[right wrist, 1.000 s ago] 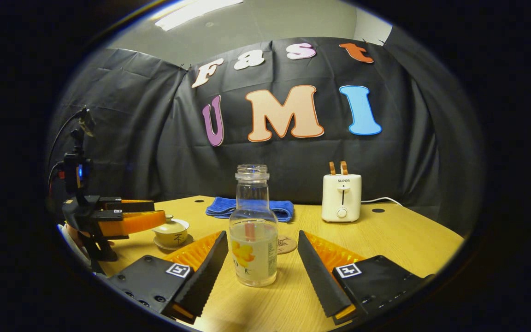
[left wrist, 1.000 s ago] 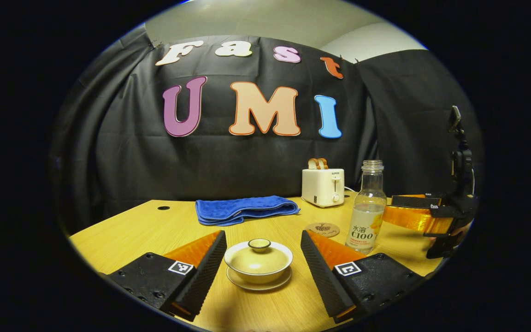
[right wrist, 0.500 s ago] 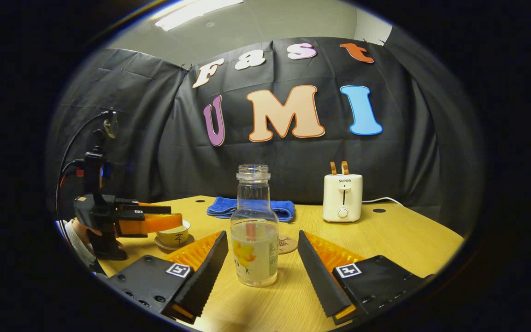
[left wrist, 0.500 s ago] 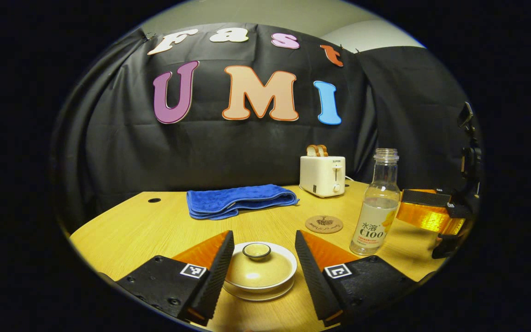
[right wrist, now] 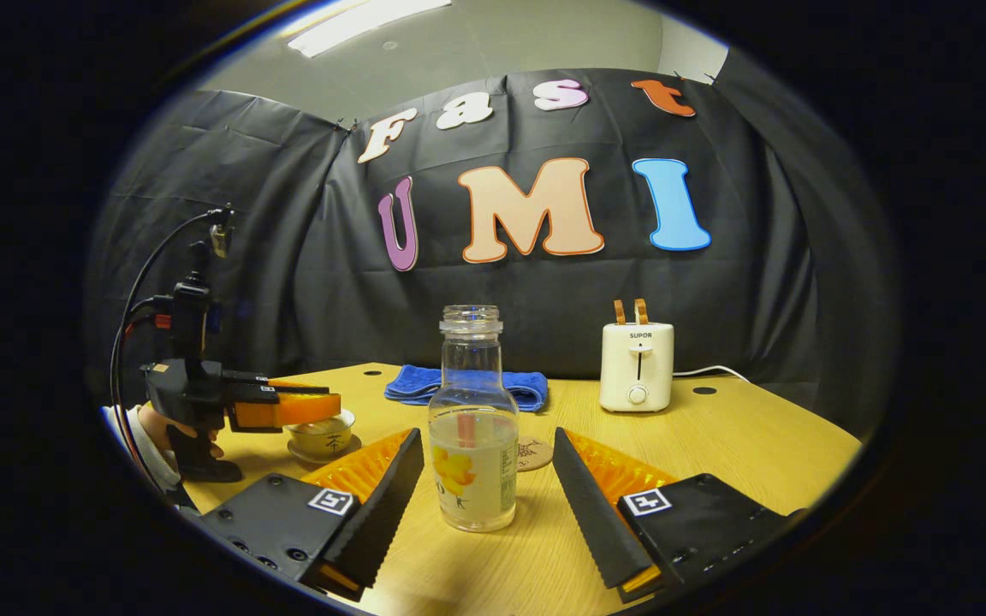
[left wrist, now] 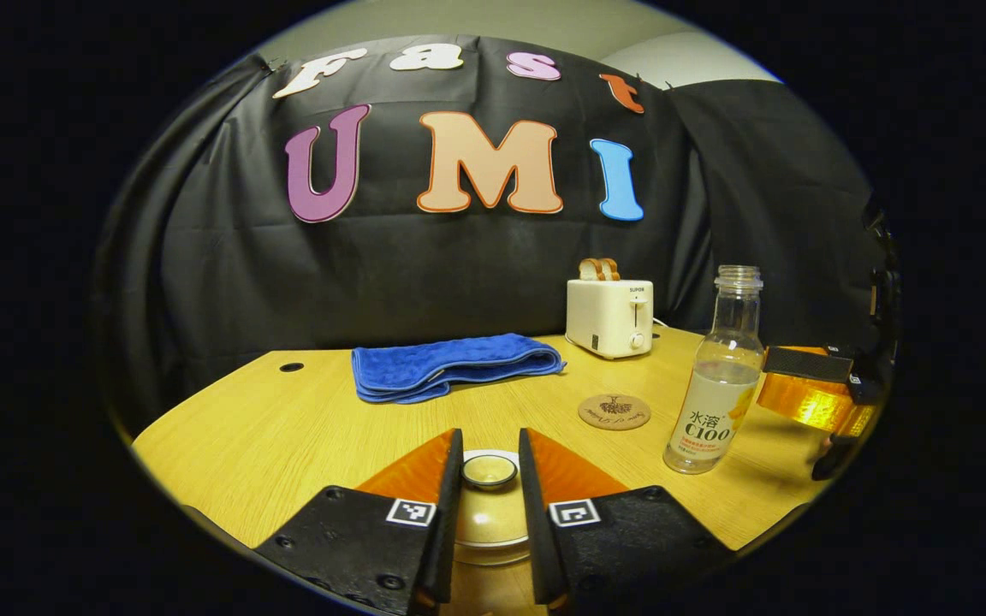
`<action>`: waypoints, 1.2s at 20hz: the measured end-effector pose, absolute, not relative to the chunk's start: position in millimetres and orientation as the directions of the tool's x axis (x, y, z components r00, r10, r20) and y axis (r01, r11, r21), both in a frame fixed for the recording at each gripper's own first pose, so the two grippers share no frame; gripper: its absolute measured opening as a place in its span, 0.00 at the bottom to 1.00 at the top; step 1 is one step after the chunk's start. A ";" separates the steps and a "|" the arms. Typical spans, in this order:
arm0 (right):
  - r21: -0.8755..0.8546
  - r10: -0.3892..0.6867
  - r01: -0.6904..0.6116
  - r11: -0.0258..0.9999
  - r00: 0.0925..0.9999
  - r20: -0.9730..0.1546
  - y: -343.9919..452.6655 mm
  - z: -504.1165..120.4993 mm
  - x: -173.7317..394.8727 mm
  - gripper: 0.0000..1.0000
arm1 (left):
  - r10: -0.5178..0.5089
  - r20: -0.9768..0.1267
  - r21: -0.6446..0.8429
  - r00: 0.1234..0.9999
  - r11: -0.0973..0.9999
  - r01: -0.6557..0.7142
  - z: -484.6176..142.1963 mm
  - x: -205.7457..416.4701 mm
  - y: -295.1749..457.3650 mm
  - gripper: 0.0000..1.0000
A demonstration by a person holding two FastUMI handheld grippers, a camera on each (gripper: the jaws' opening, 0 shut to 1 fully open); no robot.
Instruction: Open the teacup lid with one hand, grasp the water bottle and pour water into the teacup with the other hand; after pouring, place the water bottle on the coaster and then close the teacup lid.
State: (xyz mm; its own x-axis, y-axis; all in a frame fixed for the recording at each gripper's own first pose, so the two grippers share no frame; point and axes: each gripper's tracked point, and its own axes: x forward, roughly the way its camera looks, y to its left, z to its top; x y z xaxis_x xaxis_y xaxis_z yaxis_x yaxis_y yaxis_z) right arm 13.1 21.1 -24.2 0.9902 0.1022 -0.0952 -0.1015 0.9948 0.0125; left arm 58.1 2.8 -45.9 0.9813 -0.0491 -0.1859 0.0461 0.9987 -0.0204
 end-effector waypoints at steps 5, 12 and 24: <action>0.013 0.102 -0.101 0.995 0.990 -0.096 21.6 -24.2 12.1 0.97 | -0.033 -0.187 -0.031 0.982 0.999 0.027 -50.8 59.6 3.5 0.29; 0.015 0.113 -0.112 0.994 0.988 -0.104 23.9 -25.4 13.9 0.99 | 0.002 -0.119 -0.048 0.993 0.999 -0.008 -38.7 52.4 11.5 0.29; -0.004 0.098 -0.105 0.995 0.944 -0.315 32.9 -64.3 38.5 1.00 | 0.126 -0.045 -0.029 0.991 0.991 -0.128 -29.7 27.8 67.1 0.28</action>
